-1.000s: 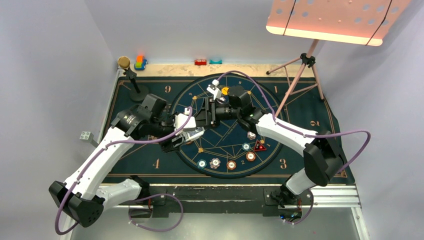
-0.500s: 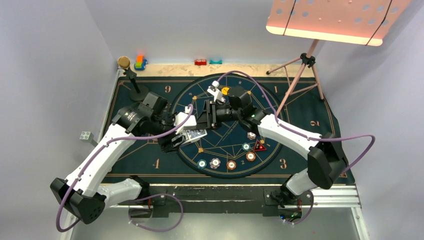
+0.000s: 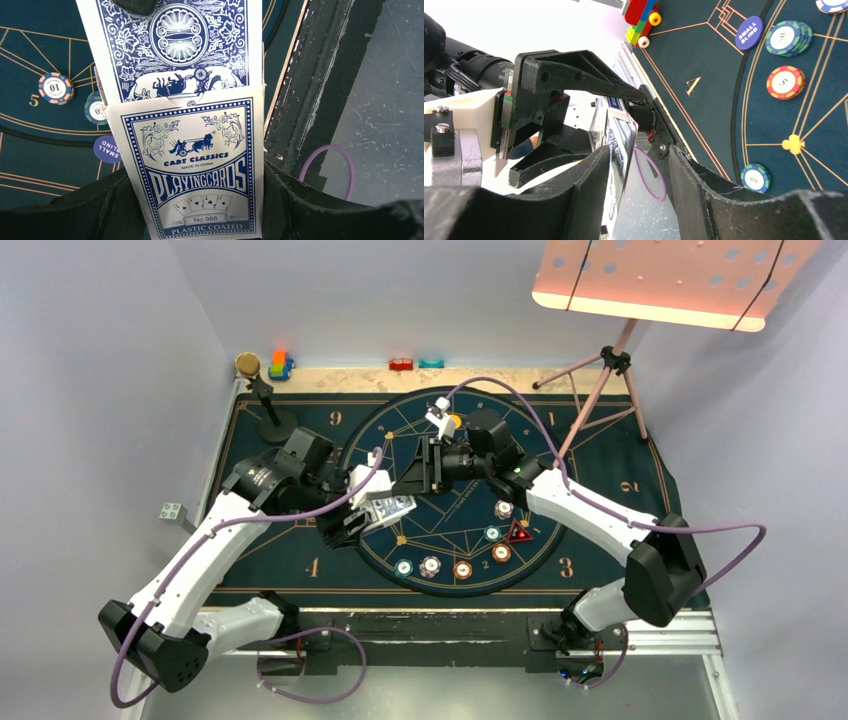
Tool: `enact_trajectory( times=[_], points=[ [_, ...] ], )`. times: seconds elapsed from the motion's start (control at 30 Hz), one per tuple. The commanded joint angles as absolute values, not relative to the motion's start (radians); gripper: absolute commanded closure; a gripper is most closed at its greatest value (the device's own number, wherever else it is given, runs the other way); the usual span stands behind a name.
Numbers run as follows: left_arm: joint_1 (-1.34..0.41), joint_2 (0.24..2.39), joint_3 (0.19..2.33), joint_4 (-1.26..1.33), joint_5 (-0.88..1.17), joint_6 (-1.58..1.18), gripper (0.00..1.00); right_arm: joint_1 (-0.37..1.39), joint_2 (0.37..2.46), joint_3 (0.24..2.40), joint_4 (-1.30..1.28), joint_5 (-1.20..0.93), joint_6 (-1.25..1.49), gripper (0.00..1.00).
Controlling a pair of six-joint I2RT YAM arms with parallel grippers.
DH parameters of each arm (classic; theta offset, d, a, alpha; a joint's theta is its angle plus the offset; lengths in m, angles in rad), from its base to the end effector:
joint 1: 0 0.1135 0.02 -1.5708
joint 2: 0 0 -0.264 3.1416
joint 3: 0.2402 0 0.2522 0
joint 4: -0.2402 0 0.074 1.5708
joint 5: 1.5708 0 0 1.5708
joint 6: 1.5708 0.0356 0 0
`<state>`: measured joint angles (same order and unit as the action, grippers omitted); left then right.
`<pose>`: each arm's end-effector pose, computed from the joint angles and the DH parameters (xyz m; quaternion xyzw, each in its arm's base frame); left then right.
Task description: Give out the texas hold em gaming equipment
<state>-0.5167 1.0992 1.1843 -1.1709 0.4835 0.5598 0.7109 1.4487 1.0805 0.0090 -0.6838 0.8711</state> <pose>0.1555 -0.1074 0.3359 0.5325 0.7798 -0.2273 0.2381 0.2377 0.2344 0.3076 -0.1283 0.7873 0.5752 0.1812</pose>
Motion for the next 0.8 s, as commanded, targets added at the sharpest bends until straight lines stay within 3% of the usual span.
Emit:
enact_trajectory(
  times=[0.0,0.1,0.27,0.77],
  points=[
    [-0.515,1.081,1.179,-1.14,0.537,0.524,0.92,0.703,1.4,1.095,-0.06,-0.642,0.799,0.42],
    [-0.515,1.089,1.18,-1.141,0.545,0.514,0.92,0.71,1.397,1.101,-0.053,-0.634,0.8,0.29],
    [-0.515,1.1,1.194,-1.147,0.542,0.512,0.92,0.734,1.429,1.111,-0.032,-0.642,0.81,0.27],
    [-0.515,1.126,1.219,-1.188,0.532,0.508,0.94,0.714,1.401,1.064,-0.086,-0.637,0.775,0.49]
  ],
)
